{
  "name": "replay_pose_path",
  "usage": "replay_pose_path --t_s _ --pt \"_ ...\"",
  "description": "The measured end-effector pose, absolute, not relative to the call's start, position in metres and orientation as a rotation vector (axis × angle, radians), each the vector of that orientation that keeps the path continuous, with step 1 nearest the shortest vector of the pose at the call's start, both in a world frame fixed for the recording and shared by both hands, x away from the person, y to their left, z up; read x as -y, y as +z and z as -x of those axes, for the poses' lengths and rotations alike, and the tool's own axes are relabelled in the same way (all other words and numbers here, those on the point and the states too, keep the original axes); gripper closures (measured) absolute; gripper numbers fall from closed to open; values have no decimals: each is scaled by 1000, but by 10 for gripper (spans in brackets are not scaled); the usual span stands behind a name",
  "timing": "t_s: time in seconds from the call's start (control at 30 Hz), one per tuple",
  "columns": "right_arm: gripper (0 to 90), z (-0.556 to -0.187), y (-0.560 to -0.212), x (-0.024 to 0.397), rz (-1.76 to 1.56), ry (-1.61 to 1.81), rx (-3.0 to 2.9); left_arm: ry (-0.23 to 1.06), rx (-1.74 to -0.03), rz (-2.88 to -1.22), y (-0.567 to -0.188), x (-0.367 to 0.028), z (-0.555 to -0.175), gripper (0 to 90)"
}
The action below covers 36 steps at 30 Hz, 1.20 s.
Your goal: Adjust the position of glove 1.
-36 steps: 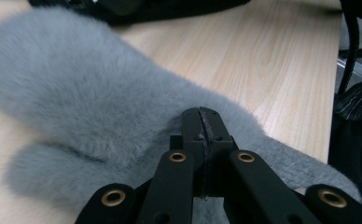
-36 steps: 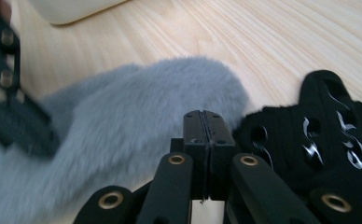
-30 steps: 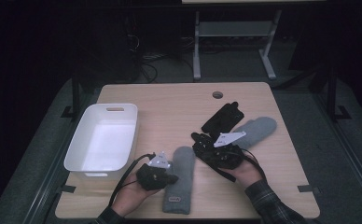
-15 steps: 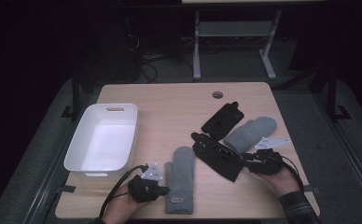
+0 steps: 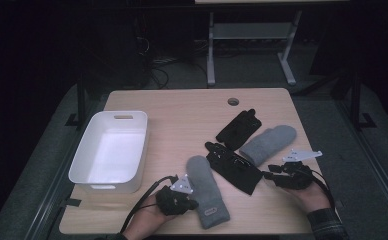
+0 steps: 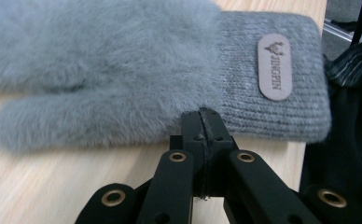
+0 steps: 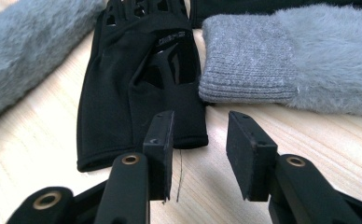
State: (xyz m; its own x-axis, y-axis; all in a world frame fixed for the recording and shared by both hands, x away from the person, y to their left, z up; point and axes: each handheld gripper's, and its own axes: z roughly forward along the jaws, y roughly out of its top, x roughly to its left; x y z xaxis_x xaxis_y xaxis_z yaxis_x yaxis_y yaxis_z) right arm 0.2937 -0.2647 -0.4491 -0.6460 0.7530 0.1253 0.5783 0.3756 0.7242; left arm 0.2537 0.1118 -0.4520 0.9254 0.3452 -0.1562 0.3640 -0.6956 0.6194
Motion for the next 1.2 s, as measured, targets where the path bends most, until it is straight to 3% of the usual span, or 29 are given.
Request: replay_pose_path --t_s 0.87,1.03,1.13,1.17,1.2 --pt "588 -294 -449 270 -1203 1131 -2399 -71 -357 -2373 -455 -40 -269 891" --pt "554 -295 -451 272 -1207 1137 -2406 -50 -374 -2363 -450 -59 -265 799" --pt "536 -296 -452 274 -1230 1130 -2405 1 -410 -2379 -446 -80 -264 699" --pt "523 -297 -452 275 -1228 1128 -2400 32 -443 -2368 -444 -96 -264 615" --pt "523 -297 -452 275 -1228 1128 -2400 32 -443 -2368 -444 -96 -264 587"
